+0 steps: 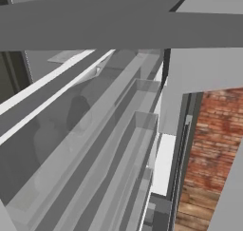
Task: Take the cheese, chicken drumstick, and bell pepper from the fridge and place them on the plate on the dining counter to create an appetizer plate.
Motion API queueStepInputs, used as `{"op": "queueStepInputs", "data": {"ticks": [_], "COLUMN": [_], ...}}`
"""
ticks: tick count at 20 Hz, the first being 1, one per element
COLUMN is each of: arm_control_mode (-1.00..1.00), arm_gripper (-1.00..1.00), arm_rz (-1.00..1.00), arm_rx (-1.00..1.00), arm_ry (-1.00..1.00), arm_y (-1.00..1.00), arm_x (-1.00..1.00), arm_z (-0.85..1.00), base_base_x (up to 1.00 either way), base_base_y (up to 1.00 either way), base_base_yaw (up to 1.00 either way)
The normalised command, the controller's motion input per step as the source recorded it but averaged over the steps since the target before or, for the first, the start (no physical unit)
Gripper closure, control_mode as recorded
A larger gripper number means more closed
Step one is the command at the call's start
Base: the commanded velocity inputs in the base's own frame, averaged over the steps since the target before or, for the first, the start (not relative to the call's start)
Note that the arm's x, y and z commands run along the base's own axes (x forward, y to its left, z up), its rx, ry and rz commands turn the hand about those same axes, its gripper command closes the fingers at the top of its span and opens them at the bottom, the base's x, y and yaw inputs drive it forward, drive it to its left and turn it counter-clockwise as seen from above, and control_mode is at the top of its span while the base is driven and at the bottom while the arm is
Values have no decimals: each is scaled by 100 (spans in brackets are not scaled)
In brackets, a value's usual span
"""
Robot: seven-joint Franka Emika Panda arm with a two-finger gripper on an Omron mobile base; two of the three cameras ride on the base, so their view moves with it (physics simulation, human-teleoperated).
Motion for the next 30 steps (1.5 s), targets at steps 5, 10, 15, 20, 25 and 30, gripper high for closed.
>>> {"op": "queueStepInputs", "data": {"ticks": [5,10,15,20,25,30], "arm_control_mode": [-100,-100,-100,-100,-100,-100], "arm_gripper": [-100,100,100,100,100,100], "arm_rz": [-5,-5,-2,0,0,0], "arm_rx": [0,0,0,0,0,0], "arm_ry": [-5,-4,0,0,0,0], "arm_y": [-37,-42,-13,1,12,43], "arm_x": [12,10,0,-20,-66,-93], "arm_z": [-79,-82,-69,-77,-69,-63], "base_base_x": [0,0,0,0,0,0], "base_base_y": [0,0,0,0,0,0], "base_base_yaw": [0,0,0,0,0,0]}}
